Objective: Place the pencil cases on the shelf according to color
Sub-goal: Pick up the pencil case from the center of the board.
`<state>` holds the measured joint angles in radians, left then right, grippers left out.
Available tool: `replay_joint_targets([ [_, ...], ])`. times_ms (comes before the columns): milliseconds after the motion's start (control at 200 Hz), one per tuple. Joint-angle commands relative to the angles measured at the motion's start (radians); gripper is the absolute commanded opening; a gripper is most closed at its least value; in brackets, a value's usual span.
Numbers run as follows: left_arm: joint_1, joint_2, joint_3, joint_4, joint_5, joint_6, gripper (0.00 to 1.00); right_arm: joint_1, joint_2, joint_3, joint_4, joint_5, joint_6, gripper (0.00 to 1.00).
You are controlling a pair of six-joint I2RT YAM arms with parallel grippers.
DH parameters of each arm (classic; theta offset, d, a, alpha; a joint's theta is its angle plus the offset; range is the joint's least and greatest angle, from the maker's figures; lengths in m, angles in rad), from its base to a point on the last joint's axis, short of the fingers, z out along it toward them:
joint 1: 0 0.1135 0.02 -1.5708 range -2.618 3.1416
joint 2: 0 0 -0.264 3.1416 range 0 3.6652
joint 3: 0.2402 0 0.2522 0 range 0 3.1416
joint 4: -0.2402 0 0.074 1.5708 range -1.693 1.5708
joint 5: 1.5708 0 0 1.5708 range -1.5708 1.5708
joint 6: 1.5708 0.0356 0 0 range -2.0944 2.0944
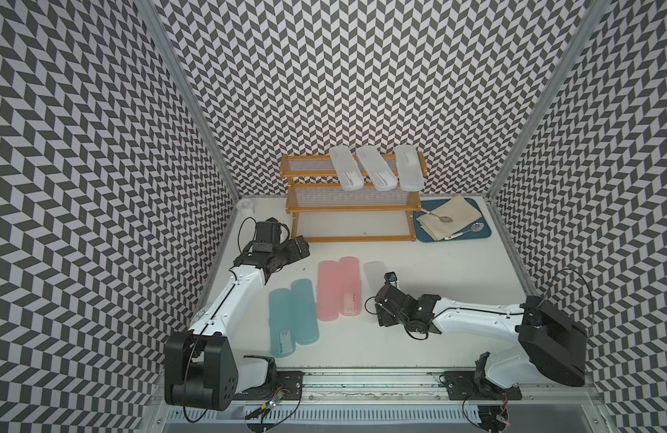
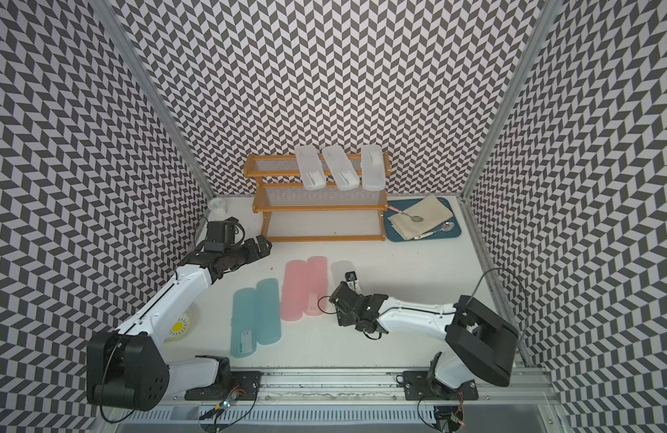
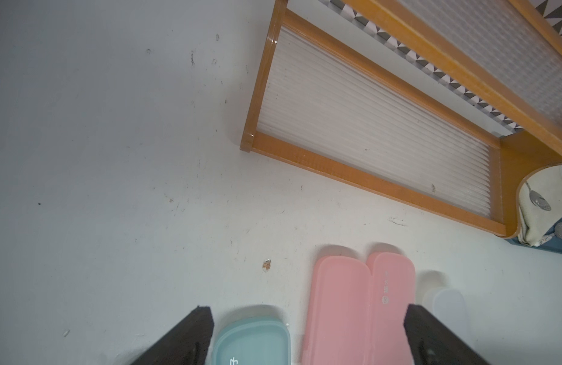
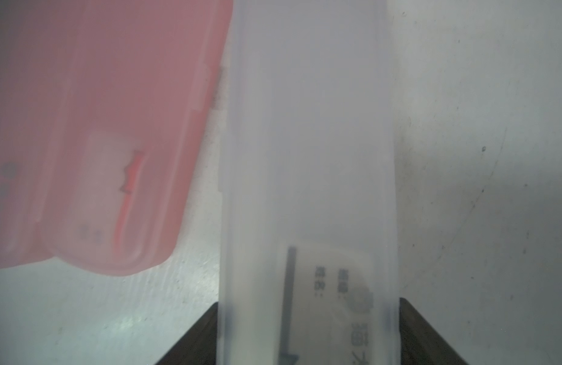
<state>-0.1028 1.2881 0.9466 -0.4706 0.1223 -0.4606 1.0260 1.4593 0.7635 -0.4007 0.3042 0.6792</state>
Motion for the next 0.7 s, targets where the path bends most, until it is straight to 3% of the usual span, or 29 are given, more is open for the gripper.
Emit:
replay_joint_targets([
  [0,0.012,-0.012,0.041,0.025,-0.048,0.028,1.0,0.016,-0.053,0.094,-0.035,0.002,0.007,0.66],
  [250,0.026,-0.055,0.002,0.049,-0.035,0.004,1.0,0.037,-0.036,0.309,-0.051,0.004,-0.034,0.67],
  [696,0.035,-0.065,-0.018,0.075,-0.027,-0.008,1.0,0.033,0.241,0.793,0.031,0.051,-0.202,0.68],
])
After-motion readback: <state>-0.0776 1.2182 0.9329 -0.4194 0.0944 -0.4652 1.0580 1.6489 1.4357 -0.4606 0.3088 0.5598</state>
